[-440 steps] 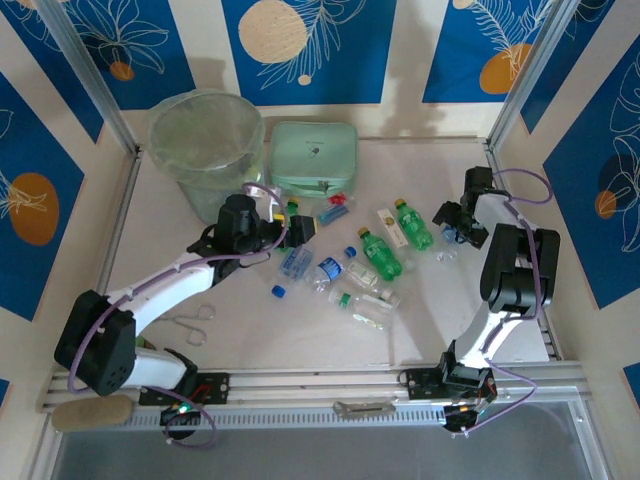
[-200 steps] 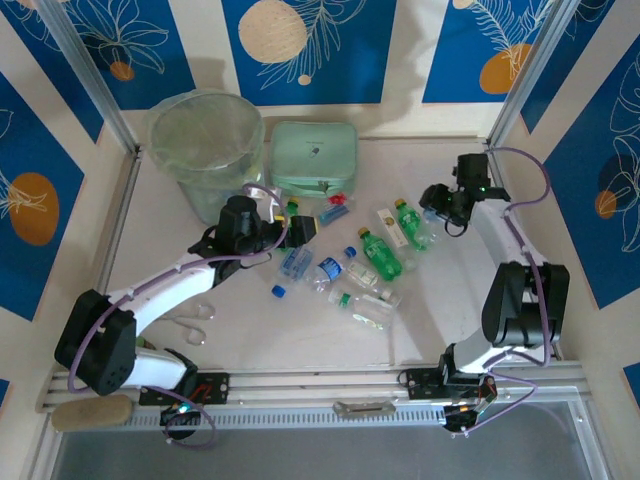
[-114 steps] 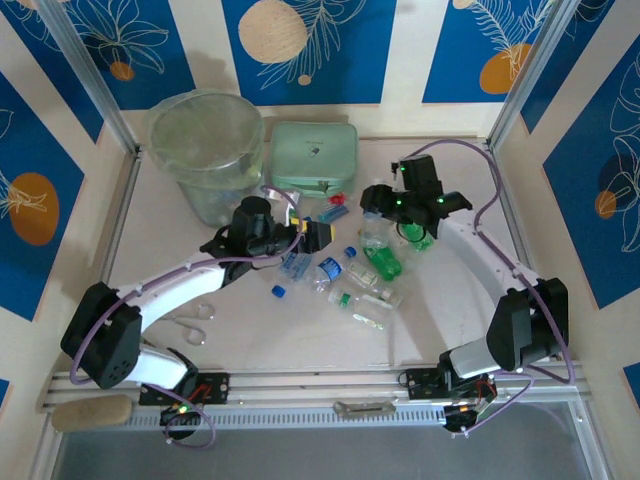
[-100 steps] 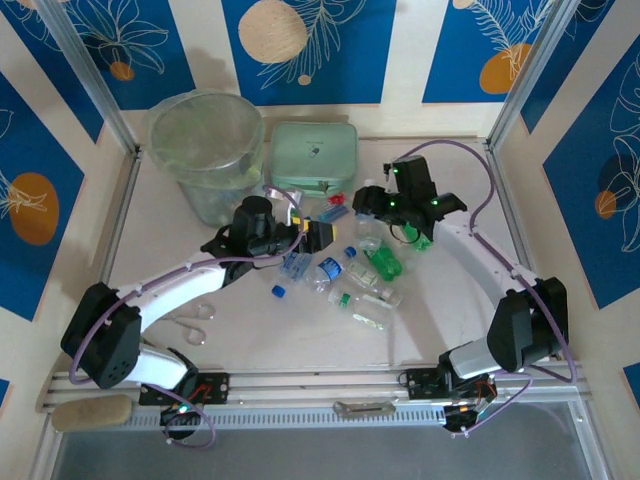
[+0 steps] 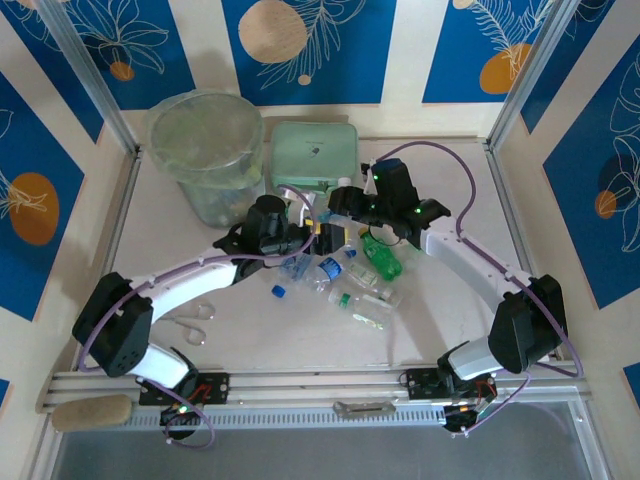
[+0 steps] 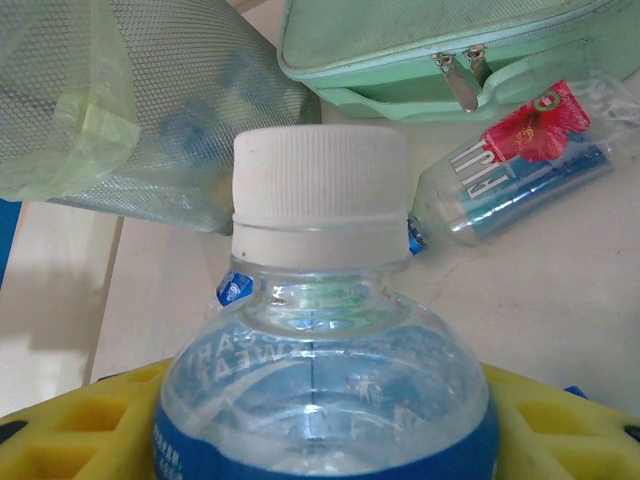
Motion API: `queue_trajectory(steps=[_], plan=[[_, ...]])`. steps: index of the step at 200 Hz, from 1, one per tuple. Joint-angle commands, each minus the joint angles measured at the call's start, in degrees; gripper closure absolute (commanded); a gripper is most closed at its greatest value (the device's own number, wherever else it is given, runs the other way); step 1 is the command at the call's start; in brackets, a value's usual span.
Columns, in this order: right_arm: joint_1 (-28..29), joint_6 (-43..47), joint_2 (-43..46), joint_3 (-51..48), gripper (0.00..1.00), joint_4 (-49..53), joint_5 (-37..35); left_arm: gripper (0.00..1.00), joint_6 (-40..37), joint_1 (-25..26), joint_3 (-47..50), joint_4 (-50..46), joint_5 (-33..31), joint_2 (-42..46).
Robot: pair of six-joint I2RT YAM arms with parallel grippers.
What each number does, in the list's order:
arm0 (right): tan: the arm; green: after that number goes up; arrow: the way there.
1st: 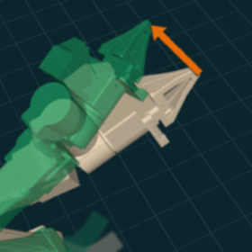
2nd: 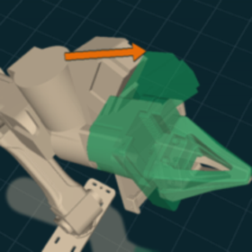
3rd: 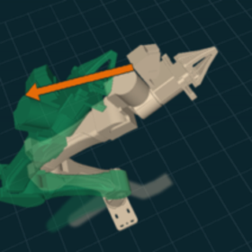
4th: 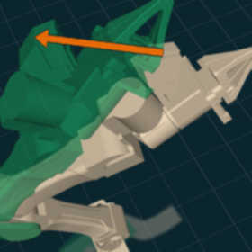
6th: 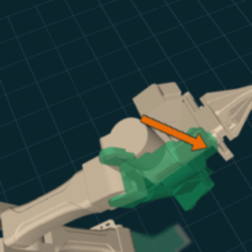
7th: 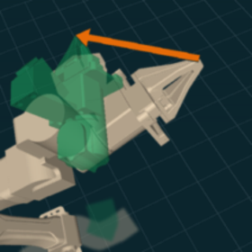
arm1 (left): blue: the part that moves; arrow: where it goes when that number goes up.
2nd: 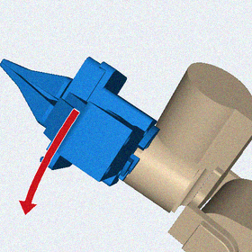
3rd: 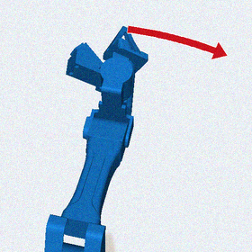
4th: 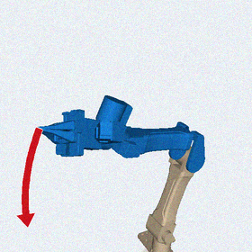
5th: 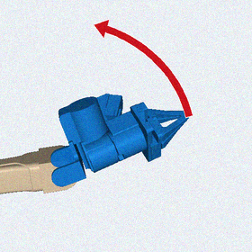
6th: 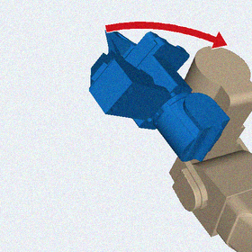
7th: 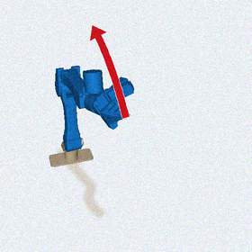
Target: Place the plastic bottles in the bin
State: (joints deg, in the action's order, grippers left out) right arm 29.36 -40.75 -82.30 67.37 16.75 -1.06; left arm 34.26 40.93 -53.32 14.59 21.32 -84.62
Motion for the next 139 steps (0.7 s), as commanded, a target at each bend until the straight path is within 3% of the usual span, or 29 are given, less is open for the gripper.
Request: queue_trajectory(steps=[1,73,139], plan=[[2.16,-3.09,0.56,0.21,0.48,-4.97,2.70,0.00,0.88,1.59,-1.08,1.32,2.40,-1.76],[2.91,-3.78,1.44,-1.02,0.48,-5.16,1.44,0.03,2.78,1.59,-1.62,3.97,4.64,-2.64],[2.80,-3.68,1.33,-1.01,0.48,-3.53,0.71,0.34,1.00,1.59,-0.04,2.01,0.27,-0.35]])
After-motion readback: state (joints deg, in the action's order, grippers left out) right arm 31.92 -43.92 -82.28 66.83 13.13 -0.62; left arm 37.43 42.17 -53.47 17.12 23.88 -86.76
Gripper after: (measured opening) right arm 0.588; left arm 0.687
